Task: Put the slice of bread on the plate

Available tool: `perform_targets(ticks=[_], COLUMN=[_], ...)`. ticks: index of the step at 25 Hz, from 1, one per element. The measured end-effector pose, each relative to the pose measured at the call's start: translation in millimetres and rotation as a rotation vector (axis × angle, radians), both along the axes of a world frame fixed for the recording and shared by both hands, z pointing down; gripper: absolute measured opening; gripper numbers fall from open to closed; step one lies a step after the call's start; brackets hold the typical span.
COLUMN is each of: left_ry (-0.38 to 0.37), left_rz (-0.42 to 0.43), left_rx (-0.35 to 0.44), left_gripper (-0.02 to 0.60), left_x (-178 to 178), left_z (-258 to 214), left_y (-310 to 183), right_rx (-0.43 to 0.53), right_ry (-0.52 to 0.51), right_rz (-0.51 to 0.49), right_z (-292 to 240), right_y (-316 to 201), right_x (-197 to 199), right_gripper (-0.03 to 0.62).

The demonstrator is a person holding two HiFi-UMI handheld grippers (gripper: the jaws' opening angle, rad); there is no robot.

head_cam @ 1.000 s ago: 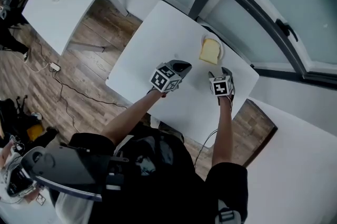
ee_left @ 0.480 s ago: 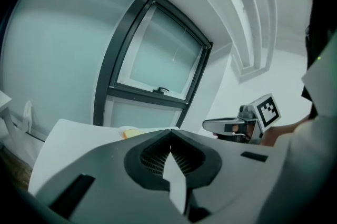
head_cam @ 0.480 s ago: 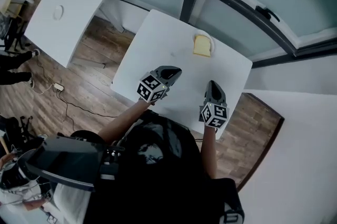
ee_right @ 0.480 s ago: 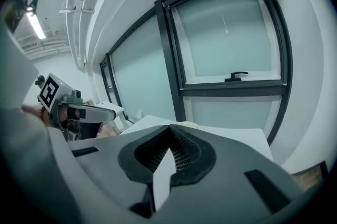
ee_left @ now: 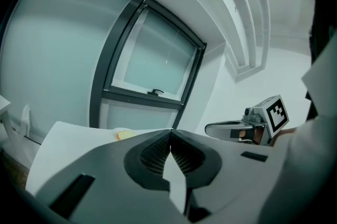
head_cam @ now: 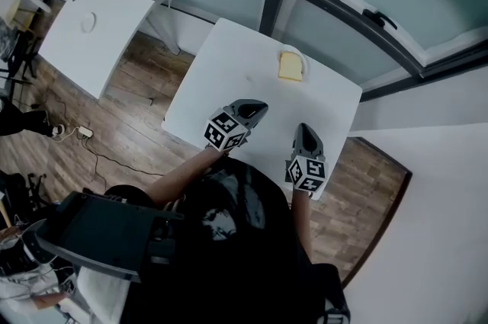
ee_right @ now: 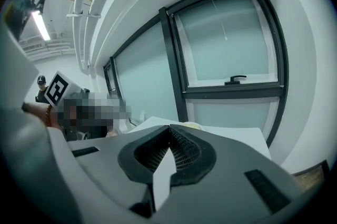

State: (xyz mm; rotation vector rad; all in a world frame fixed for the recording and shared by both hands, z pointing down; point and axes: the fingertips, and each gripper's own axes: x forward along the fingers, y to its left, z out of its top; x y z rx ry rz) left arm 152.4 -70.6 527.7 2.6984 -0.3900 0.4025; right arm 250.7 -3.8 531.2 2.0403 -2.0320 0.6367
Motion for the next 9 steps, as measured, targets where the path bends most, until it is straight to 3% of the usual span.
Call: perform_targets(ticks=[9], left_ry=[0.004], left_rz=[0.004], left_rx=[-0.024], left_gripper=[-0.003], left_x=[-4.2], left_z=[2.0], left_y=[8.1], right_rx=[0.005], right_ry=[-0.005], right_rz=[-0.027], right_z=[-0.4], right_y=[3.5], right_x=[-15.6], right_gripper=[0.009])
